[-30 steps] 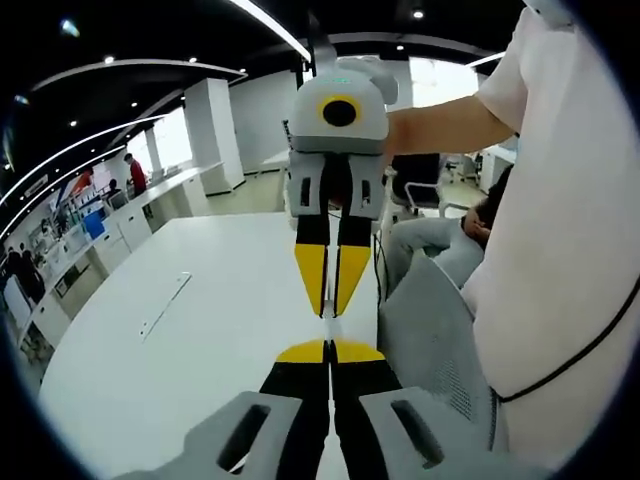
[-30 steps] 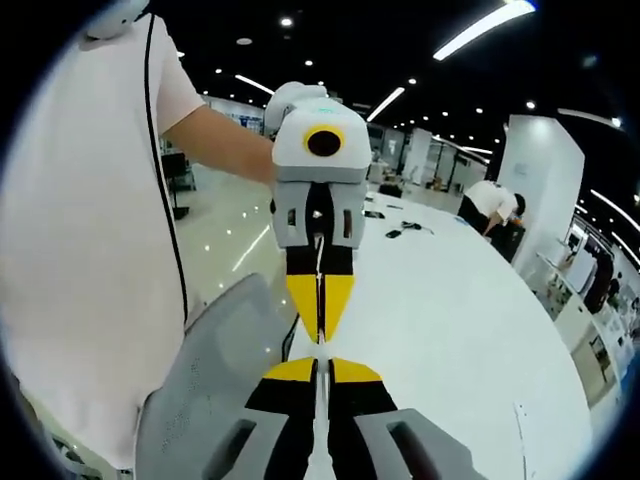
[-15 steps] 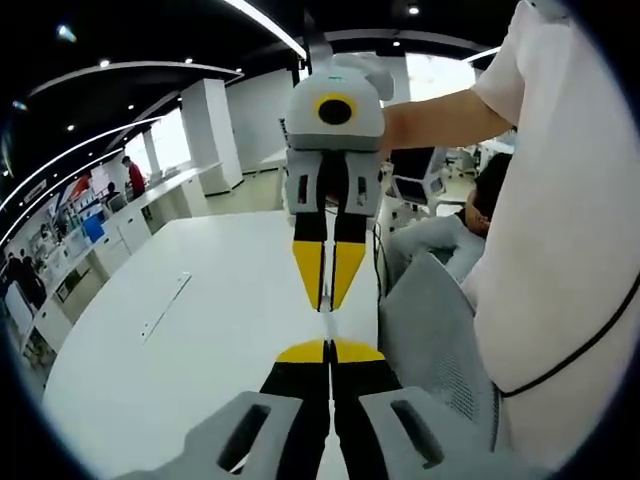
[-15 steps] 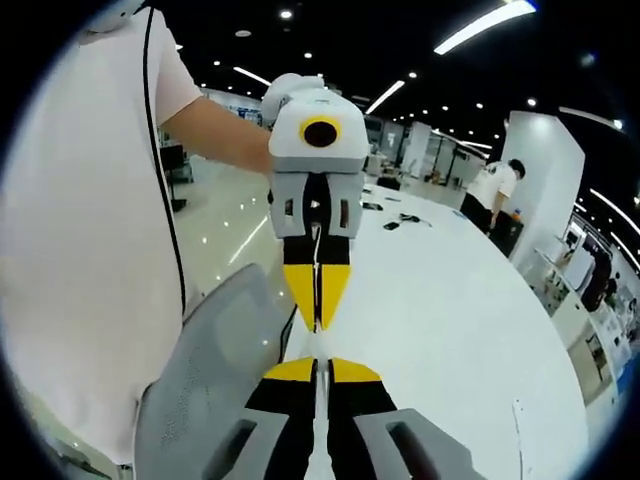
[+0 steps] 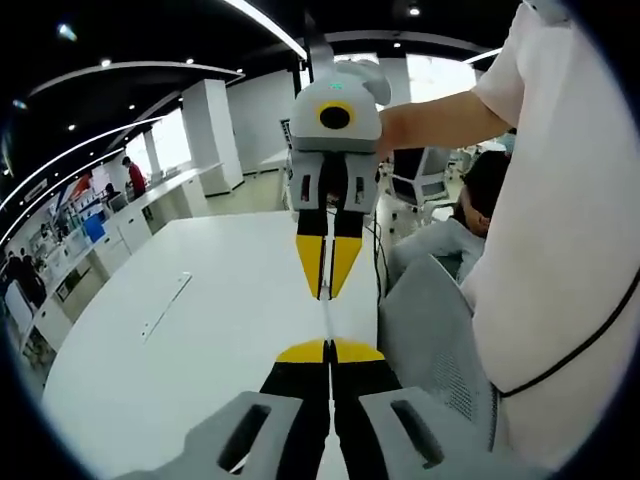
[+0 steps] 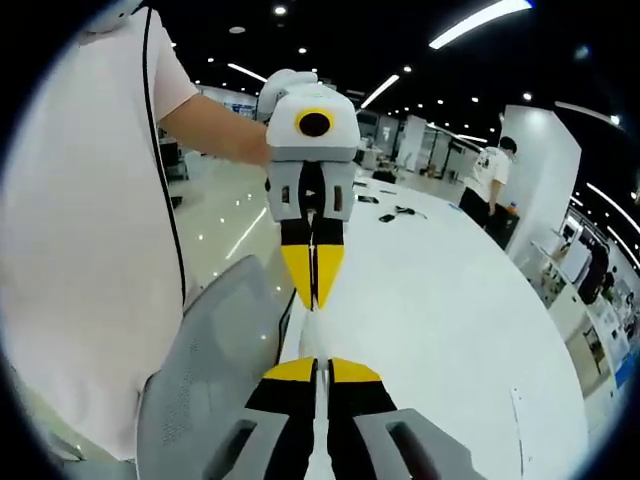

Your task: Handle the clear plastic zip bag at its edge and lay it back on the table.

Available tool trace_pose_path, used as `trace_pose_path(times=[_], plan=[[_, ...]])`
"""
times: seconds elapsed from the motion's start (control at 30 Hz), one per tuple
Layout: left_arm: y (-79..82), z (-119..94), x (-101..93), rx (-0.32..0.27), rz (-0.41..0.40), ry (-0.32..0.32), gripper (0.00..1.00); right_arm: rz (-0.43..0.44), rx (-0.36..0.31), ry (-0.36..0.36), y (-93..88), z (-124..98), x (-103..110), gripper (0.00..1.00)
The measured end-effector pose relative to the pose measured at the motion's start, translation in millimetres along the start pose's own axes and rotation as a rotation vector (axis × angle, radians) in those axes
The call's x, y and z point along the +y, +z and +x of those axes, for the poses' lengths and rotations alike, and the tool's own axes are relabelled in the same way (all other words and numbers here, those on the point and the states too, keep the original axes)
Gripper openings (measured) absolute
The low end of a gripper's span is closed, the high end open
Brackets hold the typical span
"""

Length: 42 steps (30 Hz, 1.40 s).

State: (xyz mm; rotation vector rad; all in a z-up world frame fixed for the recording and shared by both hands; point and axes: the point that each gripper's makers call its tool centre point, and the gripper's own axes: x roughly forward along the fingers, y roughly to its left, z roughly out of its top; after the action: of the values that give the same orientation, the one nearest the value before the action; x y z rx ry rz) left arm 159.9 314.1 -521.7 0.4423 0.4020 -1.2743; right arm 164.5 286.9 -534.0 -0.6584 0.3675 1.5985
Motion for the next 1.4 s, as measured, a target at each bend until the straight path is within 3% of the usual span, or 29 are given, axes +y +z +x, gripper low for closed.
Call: trace_pose_path(times=[0.53,0.57,0.6,0.63,0.67,0.8,0.93,1.1,1.4], plan=[[5.8,-2.6,-1.2,-0.012,0.009,0.001,0.0,-0.003,0.022,-0.008,-5.0,-8.3,-0.5,0.0],[5.3,-3.2,-0.9,-0.008,0.012,0.001,0.0,-0.007,0.038,-0.011,-8.0,-8.9,-1.2,0.0],[3.6,-4.2,-0.7,-0.002,0.011,0.002,0.0,-0.033,0.097,-0.023,-19.3,-12.2,-3.3,0.0],[5.3,-5.2,-0.5,-0.012,0.008,0.002,0.0,0.022,0.023,-0.002,-8.7,-8.7,2.3,0.0],[6.0,-5.6,-0.1,-0.015,0.015,0.003,0.0,0.006,0.014,0.0,-6.8,-8.6,2.3,0.0],[4.7,-4.7,-1.2,-0.011,0.017,-0.002,0.0,-0.01,0.028,0.004,-9.3,-8.1,3.9,0.0],[6.4,-3.5,-3.4,-0.009,0.022,-0.007,0.0,0.056,0.017,-0.002,-10.0,-8.5,1.7,0.0],[7.8,-3.1,-4.8,-0.012,0.022,-0.01,0.0,0.065,-0.014,0.002,-2.6,-7.8,3.1,0.07],[10.9,-2.4,-5.0,-0.014,0.021,-0.012,0.0,0.065,-0.035,0.021,5.1,-4.2,4.2,0.03]])
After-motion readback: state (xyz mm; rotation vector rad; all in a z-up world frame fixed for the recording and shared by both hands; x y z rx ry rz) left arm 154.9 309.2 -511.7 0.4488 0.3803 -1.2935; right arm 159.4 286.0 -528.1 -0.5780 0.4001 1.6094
